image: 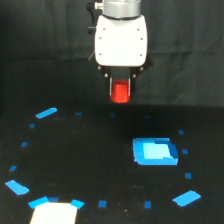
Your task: Pick up the red object from the table
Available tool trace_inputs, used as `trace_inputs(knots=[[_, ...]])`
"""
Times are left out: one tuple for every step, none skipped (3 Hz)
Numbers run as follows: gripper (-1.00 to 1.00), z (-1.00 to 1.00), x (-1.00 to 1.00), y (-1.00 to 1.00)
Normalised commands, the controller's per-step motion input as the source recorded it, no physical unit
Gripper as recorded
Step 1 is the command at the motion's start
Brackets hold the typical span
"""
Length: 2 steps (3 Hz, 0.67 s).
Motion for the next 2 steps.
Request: trace_inputs(knots=[[-0.81, -0.4, -0.2, 0.07], [-1.0, -0.28, -0.14, 0.16]])
